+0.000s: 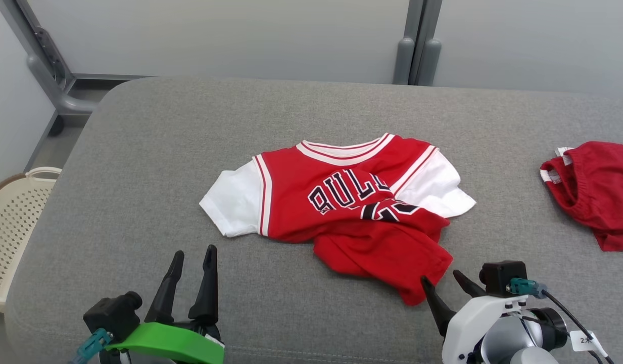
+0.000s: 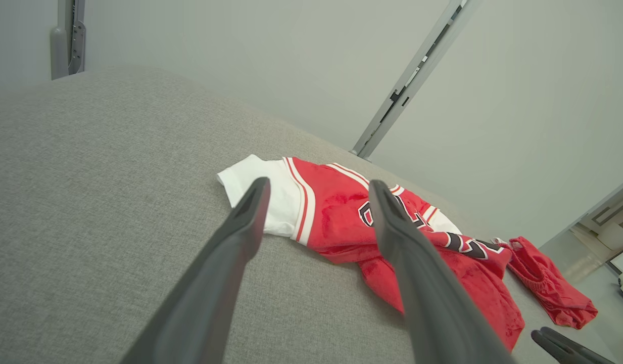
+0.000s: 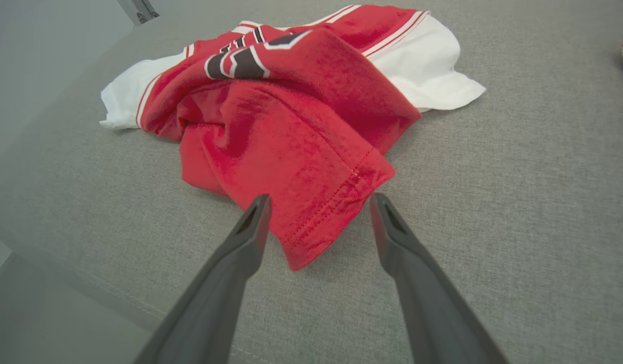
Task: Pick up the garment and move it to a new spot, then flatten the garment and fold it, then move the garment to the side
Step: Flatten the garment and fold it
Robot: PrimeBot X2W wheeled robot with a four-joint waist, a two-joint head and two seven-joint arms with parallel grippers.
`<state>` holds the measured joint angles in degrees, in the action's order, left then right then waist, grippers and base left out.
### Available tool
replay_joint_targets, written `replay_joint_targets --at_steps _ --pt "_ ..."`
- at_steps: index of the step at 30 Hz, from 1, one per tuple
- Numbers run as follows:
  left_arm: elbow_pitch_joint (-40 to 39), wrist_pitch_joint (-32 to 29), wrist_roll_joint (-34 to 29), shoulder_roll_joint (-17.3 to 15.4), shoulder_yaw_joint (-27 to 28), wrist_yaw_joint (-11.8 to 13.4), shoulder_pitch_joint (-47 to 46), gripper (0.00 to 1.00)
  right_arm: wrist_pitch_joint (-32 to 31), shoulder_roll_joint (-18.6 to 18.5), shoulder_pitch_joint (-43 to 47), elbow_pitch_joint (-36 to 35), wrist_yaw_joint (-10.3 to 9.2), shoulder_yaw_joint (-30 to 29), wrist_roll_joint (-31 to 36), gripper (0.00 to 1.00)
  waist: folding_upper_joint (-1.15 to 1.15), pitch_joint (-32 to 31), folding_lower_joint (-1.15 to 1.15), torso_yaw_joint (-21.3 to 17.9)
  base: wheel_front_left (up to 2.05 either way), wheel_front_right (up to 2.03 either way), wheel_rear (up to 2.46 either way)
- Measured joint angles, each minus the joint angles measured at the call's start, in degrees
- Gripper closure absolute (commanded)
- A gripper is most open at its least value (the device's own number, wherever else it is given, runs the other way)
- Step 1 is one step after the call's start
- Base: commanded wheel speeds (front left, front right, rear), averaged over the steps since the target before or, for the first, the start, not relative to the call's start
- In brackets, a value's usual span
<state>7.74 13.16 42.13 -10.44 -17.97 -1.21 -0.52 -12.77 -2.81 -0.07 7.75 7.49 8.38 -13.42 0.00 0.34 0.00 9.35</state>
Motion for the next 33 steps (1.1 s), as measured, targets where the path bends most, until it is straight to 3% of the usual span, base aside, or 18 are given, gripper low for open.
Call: replay_joint_targets --at_steps 16,17,18,19,21,26,33 --pt "-0.5 -0.7 -0.5 -0.3 -1.0 0.7 -0.1 0.0 0.8 0.0 -3.5 8.3 0.0 -1.1 -1.6 0.0 0.0 1.8 0.0 2.4 0.0 0.0 0.0" --pt "-0.5 -0.7 -0.5 -0.3 -1.0 0.7 -0.2 0.0 1.0 0.0 -3.8 8.6 0.0 -0.9 -1.7 0.15 0.0 1.9 0.0 2.5 0.0 0.0 0.0" --pt "-0.5 -0.7 -0.5 -0.3 -1.1 0.7 -0.2 0.0 1.2 0.0 -4.0 8.9 0.0 -0.8 -1.9 0.51 0.0 2.0 0.0 2.6 0.0 0.0 0.0" --pt "-0.4 -0.7 -0.5 -0.3 -1.2 0.7 -0.2 0.0 1.4 0.0 -4.3 9.5 0.0 -0.7 -2.1 0.96 0.0 2.2 0.0 2.8 0.0 0.0 0.0" --pt "-0.4 -0.7 -0.5 -0.3 -1.2 0.7 -0.2 0.0 1.6 0.0 -4.6 10.1 0.0 -0.7 -2.1 1.0 0.0 2.2 0.0 2.9 0.0 0.0 0.0" --pt "-0.2 -0.7 -0.4 -0.3 -1.2 0.8 -0.3 0.0 2.3 0.0 -4.9 10.7 0.0 -2.7 -0.7 1.0 0.0 2.1 0.0 2.8 0.0 0.0 0.0" --pt "-0.2 -0.5 -0.3 -0.3 -1.2 0.8 -0.3 0.0 2.3 0.1 -4.7 8.3 0.0 -9.9 5.4 1.0 0.0 1.9 0.0 2.4 0.0 0.0 0.0"
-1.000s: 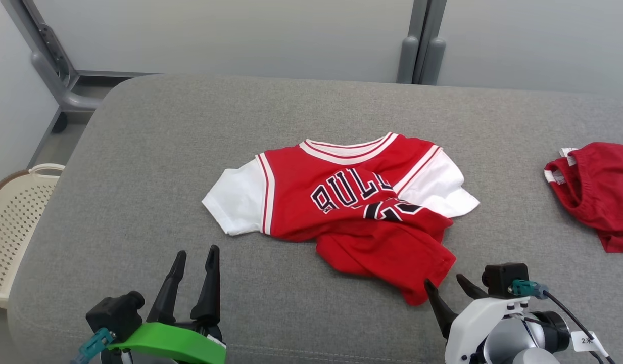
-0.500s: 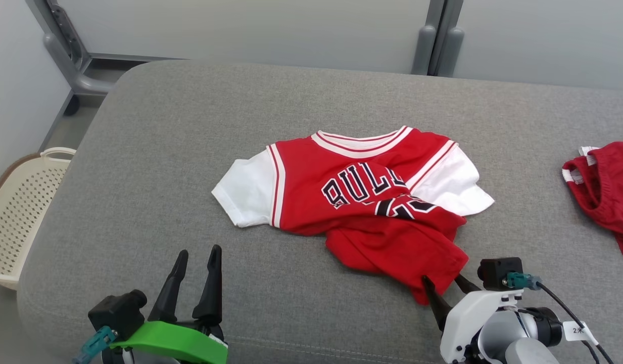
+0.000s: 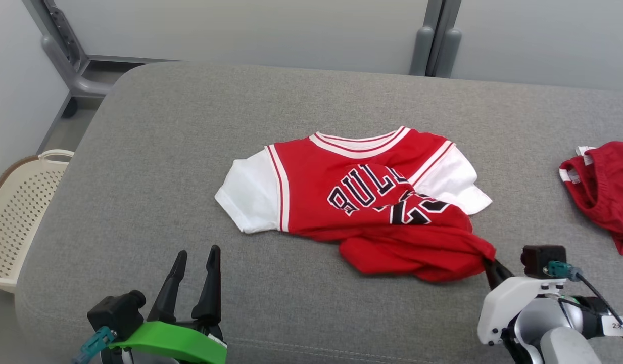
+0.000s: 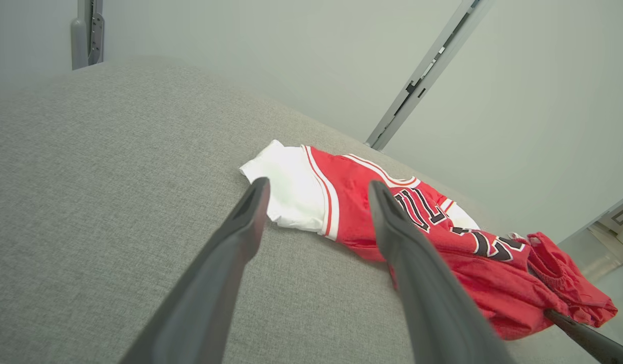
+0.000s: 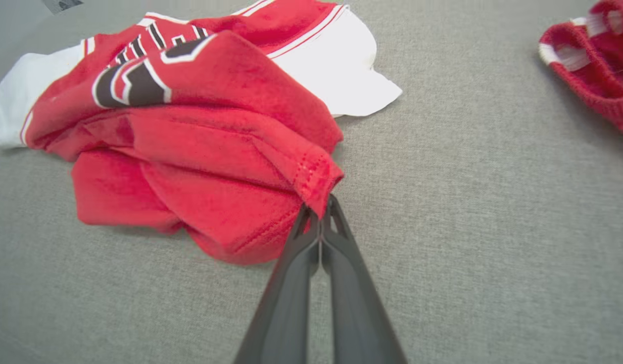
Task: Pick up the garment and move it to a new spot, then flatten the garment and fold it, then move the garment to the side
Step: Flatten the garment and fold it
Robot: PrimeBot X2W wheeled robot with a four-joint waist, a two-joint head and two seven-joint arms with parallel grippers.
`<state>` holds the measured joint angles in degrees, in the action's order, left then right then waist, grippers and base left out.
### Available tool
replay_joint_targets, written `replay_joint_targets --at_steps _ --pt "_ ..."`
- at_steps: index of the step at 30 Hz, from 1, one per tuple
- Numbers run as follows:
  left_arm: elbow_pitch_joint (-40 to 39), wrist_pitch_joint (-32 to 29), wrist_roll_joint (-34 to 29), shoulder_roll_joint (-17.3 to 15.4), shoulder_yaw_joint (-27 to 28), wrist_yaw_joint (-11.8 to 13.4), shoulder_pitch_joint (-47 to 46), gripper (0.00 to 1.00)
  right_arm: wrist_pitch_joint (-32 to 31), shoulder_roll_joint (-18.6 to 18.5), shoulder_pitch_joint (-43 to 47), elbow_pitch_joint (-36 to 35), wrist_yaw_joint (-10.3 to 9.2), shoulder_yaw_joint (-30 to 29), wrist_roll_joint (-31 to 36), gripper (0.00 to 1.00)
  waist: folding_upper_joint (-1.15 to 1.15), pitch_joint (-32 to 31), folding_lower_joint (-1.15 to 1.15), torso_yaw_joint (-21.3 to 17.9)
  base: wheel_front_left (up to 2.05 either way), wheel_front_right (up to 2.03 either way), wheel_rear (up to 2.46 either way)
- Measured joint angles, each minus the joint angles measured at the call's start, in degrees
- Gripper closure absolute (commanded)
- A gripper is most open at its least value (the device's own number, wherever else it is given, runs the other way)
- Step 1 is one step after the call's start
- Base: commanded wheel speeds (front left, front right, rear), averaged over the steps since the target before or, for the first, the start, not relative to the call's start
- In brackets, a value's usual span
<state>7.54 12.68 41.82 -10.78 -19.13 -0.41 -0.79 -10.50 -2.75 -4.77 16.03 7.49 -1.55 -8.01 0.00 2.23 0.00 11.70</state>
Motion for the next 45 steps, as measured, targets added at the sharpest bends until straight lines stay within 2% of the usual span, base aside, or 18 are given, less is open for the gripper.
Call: replay_joint_targets --at_steps 11,26,27,28,33,38,45 --pt "0.1 0.0 0.3 -0.1 -0.4 0.2 0.0 0.0 -2.8 -1.2 0.0 -5.0 0.03 -10.6 10.5 1.0 0.0 -0.7 0.0 -0.8 0.0 0.0 0.0" --pt "-0.4 -0.9 0.4 -0.7 -1.1 0.6 0.1 0.0 -2.7 -3.0 -4.9 -1.0 0.04 -18.5 15.5 1.0 0.0 -1.3 0.0 -1.0 0.0 0.0 0.0" --pt "-0.4 -0.9 0.4 -0.7 -1.2 0.7 0.1 0.0 -2.6 -3.0 -5.2 -0.5 0.04 -18.9 15.7 0.66 0.0 -1.4 0.0 -0.9 0.0 0.0 0.0" --pt "-0.4 -0.9 0.4 -0.9 -1.2 0.7 0.1 0.0 -2.8 -2.7 -5.3 0.1 0.04 -18.9 16.0 0.0 0.0 -1.4 0.0 -0.8 0.0 0.0 0.0" --pt "-0.3 -1.0 0.4 -1.2 -1.2 0.7 0.1 0.0 -3.5 -1.4 -5.2 1.2 0.04 -18.5 15.9 0.0 0.0 -1.5 0.0 -0.4 0.0 0.0 0.0" --pt "-0.4 -1.0 0.5 -1.2 -1.2 0.9 0.1 0.0 -2.5 -0.6 -4.8 -0.8 0.04 -19.2 14.7 0.0 0.0 -1.5 0.0 -0.5 0.0 0.0 0.0" --pt "-0.8 -0.9 0.6 -1.4 -1.1 1.4 0.2 0.0 2.7 -0.2 -3.7 -4.5 0.04 -17.6 6.5 0.0 0.0 -1.5 0.0 -1.5 0.0 0.0 0.0"
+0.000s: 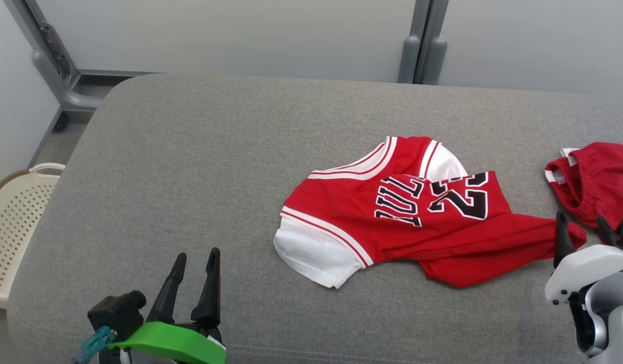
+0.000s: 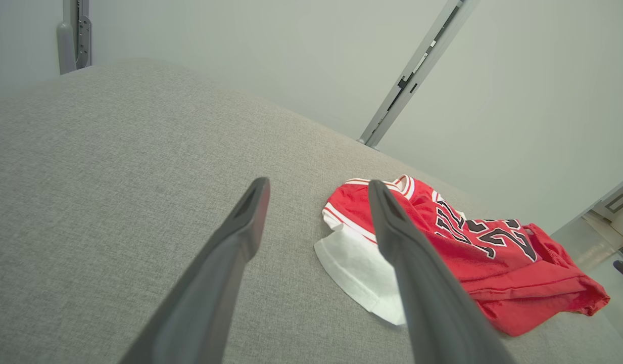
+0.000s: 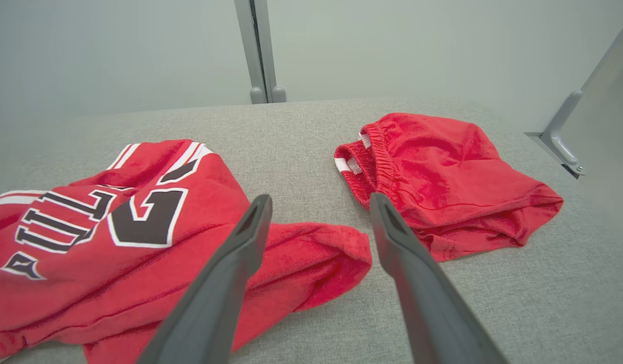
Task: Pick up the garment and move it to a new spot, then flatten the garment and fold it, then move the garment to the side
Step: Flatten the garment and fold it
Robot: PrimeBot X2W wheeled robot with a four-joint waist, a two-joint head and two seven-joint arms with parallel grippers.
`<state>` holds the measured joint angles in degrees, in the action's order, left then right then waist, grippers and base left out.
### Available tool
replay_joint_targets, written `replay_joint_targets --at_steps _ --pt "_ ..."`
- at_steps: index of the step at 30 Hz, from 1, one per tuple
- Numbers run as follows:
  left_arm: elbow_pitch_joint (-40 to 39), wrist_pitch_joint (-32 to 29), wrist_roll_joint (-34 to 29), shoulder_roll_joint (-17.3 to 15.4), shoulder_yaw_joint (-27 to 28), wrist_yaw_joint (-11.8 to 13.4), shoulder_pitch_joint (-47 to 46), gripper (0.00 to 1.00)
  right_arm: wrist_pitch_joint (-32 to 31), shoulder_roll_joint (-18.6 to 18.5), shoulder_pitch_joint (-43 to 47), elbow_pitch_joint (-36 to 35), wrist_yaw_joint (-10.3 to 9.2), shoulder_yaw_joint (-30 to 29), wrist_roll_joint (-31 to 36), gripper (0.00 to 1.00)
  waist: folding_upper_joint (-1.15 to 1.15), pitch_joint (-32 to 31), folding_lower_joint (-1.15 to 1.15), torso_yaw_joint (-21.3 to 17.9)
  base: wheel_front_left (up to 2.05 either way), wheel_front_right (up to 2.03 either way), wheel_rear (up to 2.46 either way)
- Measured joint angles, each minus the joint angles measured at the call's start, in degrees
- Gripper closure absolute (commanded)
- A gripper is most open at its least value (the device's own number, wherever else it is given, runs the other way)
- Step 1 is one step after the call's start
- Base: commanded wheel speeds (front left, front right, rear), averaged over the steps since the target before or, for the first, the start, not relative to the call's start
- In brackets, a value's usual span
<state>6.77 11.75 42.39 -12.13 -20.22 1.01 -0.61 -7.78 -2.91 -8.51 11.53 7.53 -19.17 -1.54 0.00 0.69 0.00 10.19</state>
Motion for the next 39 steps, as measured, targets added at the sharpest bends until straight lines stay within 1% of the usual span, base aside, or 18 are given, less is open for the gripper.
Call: replay_joint_targets --at_steps 1,3,7,10,14,18,25,35,39 --pt "0.0 0.0 0.0 0.0 0.0 0.0 0.0 0.0 1.0 0.0 0.0 -0.1 0.0 0.4 -2.0 0.0 0.0 0.0 0.0 -0.2 0.0 0.0 0.0" --pt "-0.1 0.1 0.2 -0.1 0.0 0.0 0.0 0.0 3.2 0.1 0.1 -0.4 -0.01 1.5 -4.0 0.0 0.0 0.0 0.0 -0.6 0.0 0.0 0.0" --pt "-0.1 0.1 0.2 -0.1 -0.1 0.0 0.0 0.0 9.1 0.1 0.4 -0.4 -0.01 3.8 -9.5 0.0 0.0 -0.2 0.0 -1.4 0.0 0.0 0.0" --pt "0.0 0.1 0.3 -0.1 -0.1 0.1 0.0 0.0 13.2 0.0 1.2 -0.3 -0.01 6.5 -12.8 0.0 0.0 -0.4 0.0 -1.9 0.0 0.0 0.0" --pt "0.1 0.2 0.4 -0.1 -0.1 0.1 0.0 0.0 16.3 0.1 2.6 -0.7 -0.01 11.9 -13.4 0.0 0.0 -0.8 0.0 -2.4 0.0 0.0 0.0" --pt "0.5 0.4 0.6 -0.1 -0.1 0.1 0.0 0.0 17.5 0.1 4.2 -1.8 -0.01 15.9 -12.8 0.0 0.0 -1.2 0.0 -2.8 0.0 0.0 0.0" --pt "1.0 0.7 0.7 -0.1 0.0 0.3 0.2 0.0 17.7 0.1 7.4 -5.1 -0.01 19.8 -10.9 0.0 0.0 -2.0 0.0 -3.4 0.0 0.0 0.0" --pt "1.8 1.4 0.8 -0.1 0.2 0.2 0.7 0.0 16.2 0.1 10.7 -6.7 -0.01 22.2 -9.2 0.0 0.0 -2.2 0.0 -4.4 0.0 0.0 0.0" --pt "2.0 1.5 0.5 -0.7 0.8 0.9 0.9 0.0 15.7 0.1 10.9 -6.6 -0.01 23.0 -8.8 0.0 0.0 -2.3 0.0 -4.7 0.0 0.0 0.0"
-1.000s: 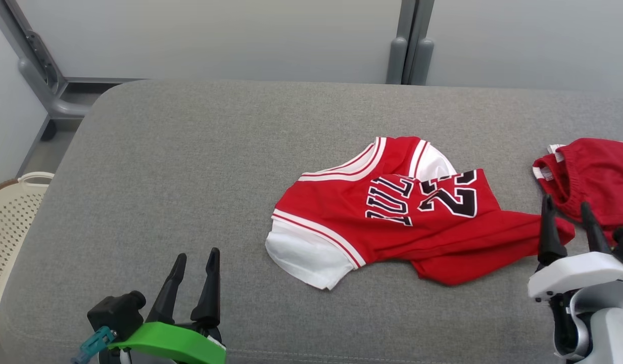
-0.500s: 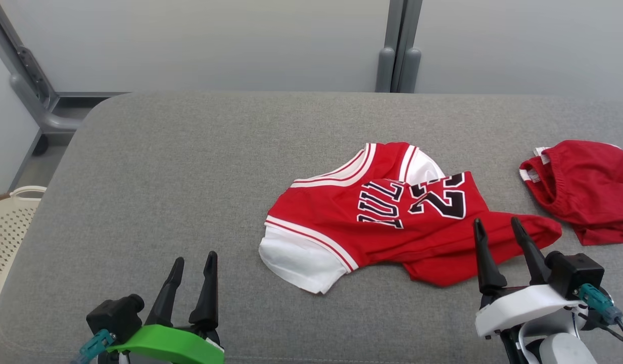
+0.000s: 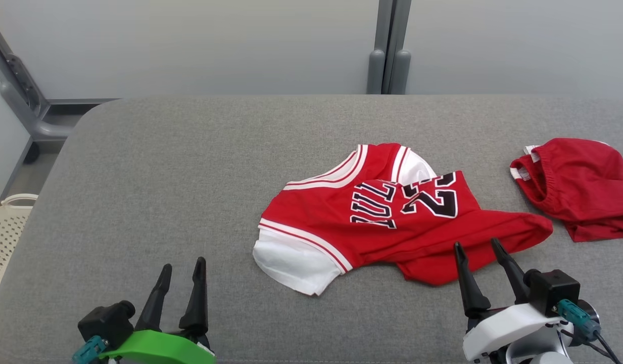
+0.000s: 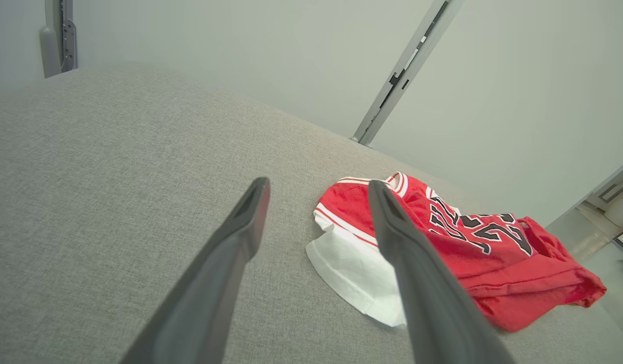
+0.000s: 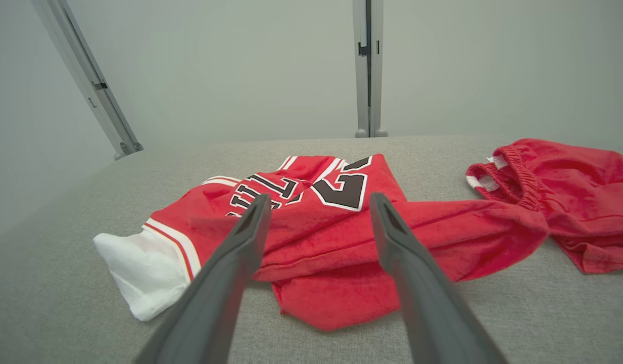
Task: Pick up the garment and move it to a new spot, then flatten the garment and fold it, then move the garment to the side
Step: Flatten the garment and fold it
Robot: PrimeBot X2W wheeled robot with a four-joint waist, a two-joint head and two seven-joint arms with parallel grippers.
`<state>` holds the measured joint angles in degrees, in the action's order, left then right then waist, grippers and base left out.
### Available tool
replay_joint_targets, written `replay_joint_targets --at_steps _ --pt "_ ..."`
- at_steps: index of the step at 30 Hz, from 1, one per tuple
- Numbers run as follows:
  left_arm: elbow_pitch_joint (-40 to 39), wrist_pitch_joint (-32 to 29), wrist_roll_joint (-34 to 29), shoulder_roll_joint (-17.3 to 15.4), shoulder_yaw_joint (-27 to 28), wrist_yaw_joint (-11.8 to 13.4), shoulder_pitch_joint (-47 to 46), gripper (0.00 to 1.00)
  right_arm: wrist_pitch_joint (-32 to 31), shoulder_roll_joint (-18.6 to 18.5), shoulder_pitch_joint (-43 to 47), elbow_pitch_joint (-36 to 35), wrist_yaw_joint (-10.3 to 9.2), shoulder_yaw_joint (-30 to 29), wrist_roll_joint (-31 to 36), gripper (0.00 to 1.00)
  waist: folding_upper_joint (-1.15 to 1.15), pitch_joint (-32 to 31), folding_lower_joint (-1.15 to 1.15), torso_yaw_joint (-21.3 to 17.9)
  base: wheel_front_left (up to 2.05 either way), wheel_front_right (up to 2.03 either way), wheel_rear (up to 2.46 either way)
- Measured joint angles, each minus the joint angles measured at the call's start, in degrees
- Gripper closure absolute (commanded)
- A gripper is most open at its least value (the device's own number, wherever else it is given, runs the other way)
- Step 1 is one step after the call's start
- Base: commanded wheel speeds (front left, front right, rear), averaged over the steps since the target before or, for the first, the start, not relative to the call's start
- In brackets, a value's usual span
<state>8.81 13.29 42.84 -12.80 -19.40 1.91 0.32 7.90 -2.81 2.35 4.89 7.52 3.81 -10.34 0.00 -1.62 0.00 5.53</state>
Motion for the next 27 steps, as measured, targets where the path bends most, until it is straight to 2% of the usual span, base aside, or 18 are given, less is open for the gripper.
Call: replay_joint_targets --at_steps 5,9,27 --pt "0.9 0.4 -3.3 -2.2 0.7 3.3 0.5 0.0 0.0 0.0 0.0 0.7 0.0 -0.1 0.5 0.0 0.0 -0.5 0.0 -0.2 0.0 0.0 0.0" --pt "0.9 0.5 -3.6 -2.6 0.9 4.2 1.6 0.0 -0.5 0.0 0.0 1.3 0.0 0.2 0.6 0.0 0.0 -1.0 0.0 -0.3 0.0 0.0 0.0" --pt "0.8 0.1 -3.0 -2.7 0.3 3.7 2.7 0.0 -2.3 0.0 0.0 1.5 0.0 1.0 0.9 0.0 0.0 -1.5 0.0 -0.8 0.0 0.0 0.0"
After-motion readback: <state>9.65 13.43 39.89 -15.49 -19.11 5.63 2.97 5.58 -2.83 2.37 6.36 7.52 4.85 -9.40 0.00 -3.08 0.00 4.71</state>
